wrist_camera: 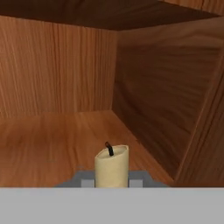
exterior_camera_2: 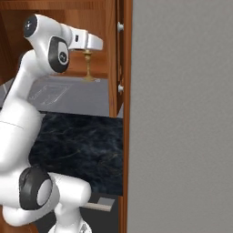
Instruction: Get the candle and the beer from the cabinet and move them to the dining counter.
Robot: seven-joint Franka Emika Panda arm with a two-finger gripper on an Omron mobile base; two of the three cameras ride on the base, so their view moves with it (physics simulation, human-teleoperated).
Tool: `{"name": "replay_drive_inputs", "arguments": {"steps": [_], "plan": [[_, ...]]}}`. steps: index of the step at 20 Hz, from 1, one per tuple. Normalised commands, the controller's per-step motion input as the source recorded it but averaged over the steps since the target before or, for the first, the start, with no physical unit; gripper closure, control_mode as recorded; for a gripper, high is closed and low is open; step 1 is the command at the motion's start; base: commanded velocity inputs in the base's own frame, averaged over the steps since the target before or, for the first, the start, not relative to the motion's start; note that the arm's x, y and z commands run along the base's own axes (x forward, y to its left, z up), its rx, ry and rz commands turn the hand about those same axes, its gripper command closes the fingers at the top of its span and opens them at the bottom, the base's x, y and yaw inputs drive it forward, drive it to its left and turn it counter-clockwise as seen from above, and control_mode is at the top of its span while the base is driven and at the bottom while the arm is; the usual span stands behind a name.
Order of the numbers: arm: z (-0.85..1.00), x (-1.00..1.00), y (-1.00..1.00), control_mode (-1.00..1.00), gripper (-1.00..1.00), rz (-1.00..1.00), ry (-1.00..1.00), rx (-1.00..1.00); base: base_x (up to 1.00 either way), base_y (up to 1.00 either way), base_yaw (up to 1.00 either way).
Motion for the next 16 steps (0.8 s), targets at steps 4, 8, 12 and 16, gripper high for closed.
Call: {"name": "replay_drive_inputs", "arguments": {"steps": [4,8,12,16], "plan": [[-0.31,-0.97,0.04,-1.00,1.00,0.13,0.02,0.00,0.00,0.00,0.00],[-0.21,-0.94,0.20,-1.00,1.00,0.15,0.11,0.00,0.00,0.00,0.00],[-0.21,-0.78,0.27,-1.00,1.00,0.14,0.19,0.00,0.00,0.00,0.00],[-0.18,-0.53,0.30,-1.00,1.00,0.07,0.17,0.00,0.00,0.00,0.00]]}}
